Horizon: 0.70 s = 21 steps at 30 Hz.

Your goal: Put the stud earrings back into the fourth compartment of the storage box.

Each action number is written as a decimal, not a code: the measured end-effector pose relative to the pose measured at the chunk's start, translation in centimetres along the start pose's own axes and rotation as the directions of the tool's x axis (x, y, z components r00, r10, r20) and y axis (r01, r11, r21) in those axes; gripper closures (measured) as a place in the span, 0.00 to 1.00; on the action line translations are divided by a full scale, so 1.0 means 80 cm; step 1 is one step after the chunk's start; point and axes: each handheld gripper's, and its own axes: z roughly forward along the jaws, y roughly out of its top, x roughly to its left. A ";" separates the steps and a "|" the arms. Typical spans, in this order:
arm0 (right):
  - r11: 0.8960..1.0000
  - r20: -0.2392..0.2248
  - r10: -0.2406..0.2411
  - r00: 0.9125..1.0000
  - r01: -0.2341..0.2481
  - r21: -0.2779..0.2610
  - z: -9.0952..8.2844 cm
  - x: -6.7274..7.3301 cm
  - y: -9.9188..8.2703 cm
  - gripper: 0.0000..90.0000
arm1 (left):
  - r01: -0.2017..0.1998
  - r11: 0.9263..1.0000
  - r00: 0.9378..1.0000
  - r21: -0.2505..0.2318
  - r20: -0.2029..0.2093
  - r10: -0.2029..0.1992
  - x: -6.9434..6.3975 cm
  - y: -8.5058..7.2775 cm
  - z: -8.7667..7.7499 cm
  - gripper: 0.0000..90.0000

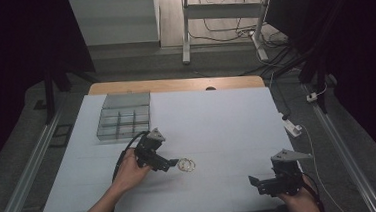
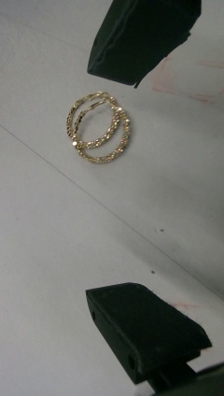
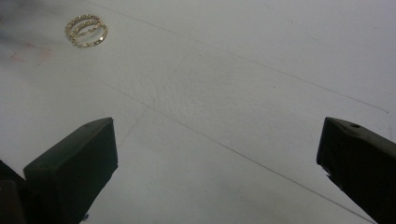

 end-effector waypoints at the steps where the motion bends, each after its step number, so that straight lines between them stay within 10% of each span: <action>1: 1.000 0.000 0.000 1.000 0.000 -0.001 0.000 0.000 0.000 0.00 | -0.006 1.000 1.000 0.008 -0.007 0.006 -0.001 0.002 0.003 0.00; 21: 1.000 -0.003 -0.003 1.000 0.003 0.001 0.000 0.000 0.000 0.00 | 0.013 0.990 0.995 0.142 -0.098 0.001 0.007 0.011 0.052 0.00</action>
